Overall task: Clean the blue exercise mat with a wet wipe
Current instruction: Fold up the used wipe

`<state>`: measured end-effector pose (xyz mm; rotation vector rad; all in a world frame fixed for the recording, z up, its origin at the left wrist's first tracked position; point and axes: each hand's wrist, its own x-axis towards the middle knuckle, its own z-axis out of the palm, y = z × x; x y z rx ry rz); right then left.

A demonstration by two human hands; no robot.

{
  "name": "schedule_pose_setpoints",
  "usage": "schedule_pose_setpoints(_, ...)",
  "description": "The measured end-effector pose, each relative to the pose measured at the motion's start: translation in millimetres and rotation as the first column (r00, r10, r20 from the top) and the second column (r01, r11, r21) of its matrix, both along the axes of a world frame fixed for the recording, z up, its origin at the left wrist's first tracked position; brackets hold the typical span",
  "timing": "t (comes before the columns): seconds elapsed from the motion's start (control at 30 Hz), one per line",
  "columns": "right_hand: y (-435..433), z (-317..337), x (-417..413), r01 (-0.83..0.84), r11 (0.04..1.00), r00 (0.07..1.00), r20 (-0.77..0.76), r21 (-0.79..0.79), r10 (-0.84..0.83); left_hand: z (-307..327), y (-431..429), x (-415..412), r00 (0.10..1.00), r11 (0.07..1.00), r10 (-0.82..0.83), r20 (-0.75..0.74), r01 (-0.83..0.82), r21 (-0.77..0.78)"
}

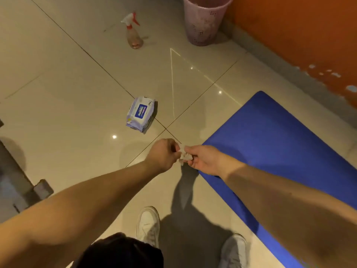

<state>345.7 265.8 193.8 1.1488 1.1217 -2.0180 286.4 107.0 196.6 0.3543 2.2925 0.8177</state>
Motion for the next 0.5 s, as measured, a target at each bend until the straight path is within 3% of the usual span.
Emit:
schedule_pose_setpoints(0.13,-18.8,137.4,-5.9,-0.020,0.997,0.996,0.087,0.070,0.014,137.3,-22.2,4.4,0.976,0.986,0.133,0.174,-0.148,0.074)
schedule_pose_setpoints(0.33,-62.1,365.0,-33.0,0.004,0.984,0.996,0.090,0.179,-0.020,355.9,-59.8,-6.9,0.908,0.928,0.275,0.317,-0.337,0.161)
schedule_pose_setpoints(0.5,-84.5,459.8,-62.0,-0.039,0.963,0.999,0.030,0.267,0.032,449.6,-78.3,-32.3,0.851,0.859,0.361,0.381,-0.463,0.221)
